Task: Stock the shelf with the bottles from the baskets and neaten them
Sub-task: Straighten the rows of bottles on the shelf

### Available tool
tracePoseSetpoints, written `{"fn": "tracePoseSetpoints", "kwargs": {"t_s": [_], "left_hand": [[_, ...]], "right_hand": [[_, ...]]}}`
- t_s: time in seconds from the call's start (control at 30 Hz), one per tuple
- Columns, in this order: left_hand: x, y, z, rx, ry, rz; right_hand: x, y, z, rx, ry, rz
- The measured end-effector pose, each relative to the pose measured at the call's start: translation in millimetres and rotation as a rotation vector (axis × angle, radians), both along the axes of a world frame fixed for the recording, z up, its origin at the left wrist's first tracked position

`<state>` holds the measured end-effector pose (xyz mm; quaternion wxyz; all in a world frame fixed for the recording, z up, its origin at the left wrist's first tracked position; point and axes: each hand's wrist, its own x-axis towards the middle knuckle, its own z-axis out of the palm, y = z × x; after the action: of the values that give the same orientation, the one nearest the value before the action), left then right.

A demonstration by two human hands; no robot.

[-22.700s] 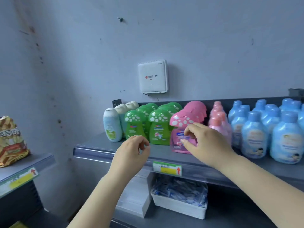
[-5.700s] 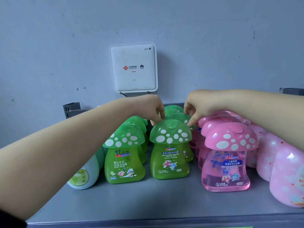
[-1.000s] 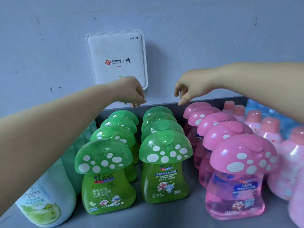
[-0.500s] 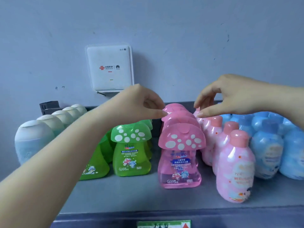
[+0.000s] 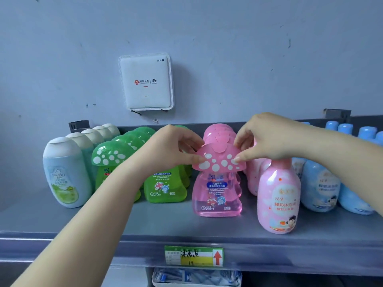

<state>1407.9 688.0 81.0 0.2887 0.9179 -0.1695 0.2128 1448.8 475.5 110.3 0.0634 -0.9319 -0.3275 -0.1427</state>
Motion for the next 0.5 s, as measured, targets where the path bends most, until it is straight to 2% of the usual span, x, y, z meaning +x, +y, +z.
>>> {"fn": "tracePoseSetpoints", "kwargs": {"t_s": [0.5], "left_hand": [[-0.3,7.5,0.2,-0.034,-0.012,-0.002]], "right_hand": [[3.0,-1.4,1.1,0.109,0.054,0.041]]}}
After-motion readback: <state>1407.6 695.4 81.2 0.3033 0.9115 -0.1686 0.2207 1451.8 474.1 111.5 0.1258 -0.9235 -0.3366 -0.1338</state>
